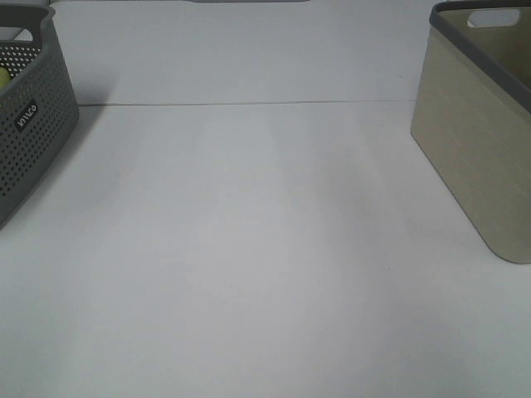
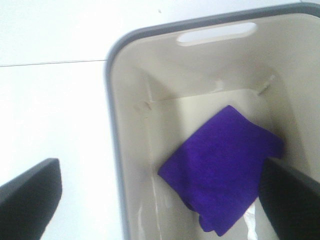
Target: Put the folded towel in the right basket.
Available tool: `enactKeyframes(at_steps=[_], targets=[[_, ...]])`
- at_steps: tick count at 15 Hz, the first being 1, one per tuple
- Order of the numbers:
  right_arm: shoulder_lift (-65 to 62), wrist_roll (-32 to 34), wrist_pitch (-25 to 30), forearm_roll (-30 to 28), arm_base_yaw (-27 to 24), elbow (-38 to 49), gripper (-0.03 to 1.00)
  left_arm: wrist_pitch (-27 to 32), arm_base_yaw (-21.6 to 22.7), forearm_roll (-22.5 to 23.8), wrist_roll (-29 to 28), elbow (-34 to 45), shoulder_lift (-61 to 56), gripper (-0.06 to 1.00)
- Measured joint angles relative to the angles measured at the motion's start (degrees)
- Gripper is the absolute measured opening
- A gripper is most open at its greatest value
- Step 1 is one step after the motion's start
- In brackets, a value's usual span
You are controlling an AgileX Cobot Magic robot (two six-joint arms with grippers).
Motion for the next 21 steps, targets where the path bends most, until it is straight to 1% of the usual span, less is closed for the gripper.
enactKeyframes(at_steps=[1,4,5,10,11,12,14,16,17,21], targets=[[-3.4,0.9,-0.1,-0.2,3.0,0.3,0.97,0.0,0.0,0.0,0.0,0.0,0.0,0.99],[-14.2,1.7,-0.5,1.8,3.2,7.3,0.97,0.0,0.0,0.0,0.0,0.0,0.0,0.99],[-19.8,1.7,-0.7,2.2,3.2,12.7,0.97,0.0,0.0,0.0,0.0,0.0,0.0,0.99],[-56.0,1.3,-0.6,2.4,3.2,48.8,0.96,0.0,0.0,0.0,0.0,0.0,0.0,0.99],[-68.4,1.3,-1.0,2.1,3.2,57.5,0.96,0.0,0.0,0.0,0.0,0.0,0.0,0.99],[-76.5,1.3,-1.7,1.3,3.2,62.3,0.96,0.0,0.0,0.0,0.0,0.0,0.0,0.99],[-88.9,1.2,-4.1,-1.0,3.2,71.8,0.96,0.0,0.0,0.0,0.0,0.0,0.0,0.99],[-99.1,1.2,-6.0,-1.0,3.2,79.8,0.96,0.0,0.0,0.0,0.0,0.0,0.0,0.99],[-101.2,1.2,-6.4,-1.0,3.2,81.8,0.96,0.0,0.0,0.0,0.0,0.0,0.0,0.99],[-112.8,1.1,-9.8,-1.0,3.2,95.3,0.96,0.0,0.0,0.0,0.0,0.0,0.0,0.99]])
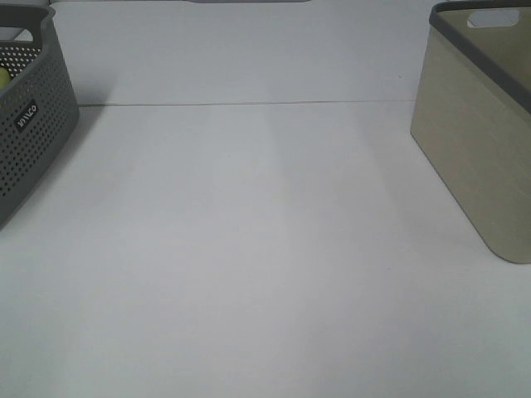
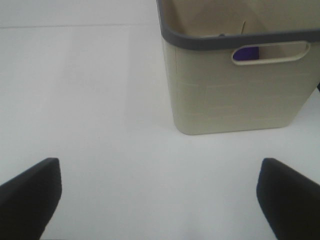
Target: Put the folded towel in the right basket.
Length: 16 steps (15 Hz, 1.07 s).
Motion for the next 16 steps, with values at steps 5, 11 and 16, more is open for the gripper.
enactKeyframes(at_steps=[5,11,16], targets=[[-0.1,0.0,0.1,0.0,0.0,1.5,0.96,0.0,0.0,0.0,0.0,0.0,0.0,0.99],[-0.1,0.1,0.1,0.0,0.0,1.5,0.96,0.0,0.0,0.0,0.0,0.0,0.0,0.99],[-0.1,0.1,0.1,0.0,0.0,1.5,0.96,0.0,0.0,0.0,0.0,0.0,0.0,0.99]])
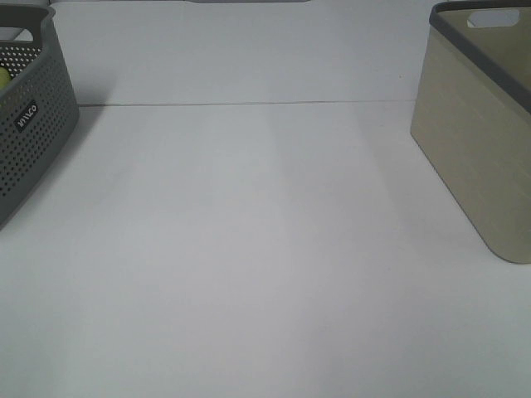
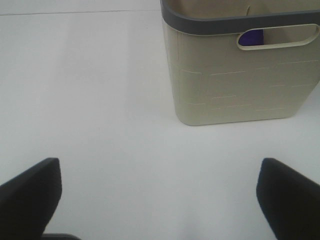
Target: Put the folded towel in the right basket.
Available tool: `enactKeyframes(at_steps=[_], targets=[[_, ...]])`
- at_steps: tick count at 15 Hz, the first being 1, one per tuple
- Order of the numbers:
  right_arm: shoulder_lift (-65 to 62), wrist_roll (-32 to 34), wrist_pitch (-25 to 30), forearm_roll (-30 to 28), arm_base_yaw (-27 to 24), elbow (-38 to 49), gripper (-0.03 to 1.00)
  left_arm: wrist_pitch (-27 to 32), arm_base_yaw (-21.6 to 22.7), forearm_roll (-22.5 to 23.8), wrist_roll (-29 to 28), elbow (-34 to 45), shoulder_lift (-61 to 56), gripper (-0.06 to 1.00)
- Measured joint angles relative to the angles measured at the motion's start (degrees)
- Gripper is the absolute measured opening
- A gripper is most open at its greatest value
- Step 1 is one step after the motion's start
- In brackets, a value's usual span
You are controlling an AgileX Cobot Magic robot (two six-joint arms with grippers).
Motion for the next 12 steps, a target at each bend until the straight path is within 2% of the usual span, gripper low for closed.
enactKeyframes(at_steps=[12], targets=[[0.0,0.0,0.0,0.0,0.0,0.0,0.96,0.0,0.0,0.0,0.0,0.0,0.0,0.99]])
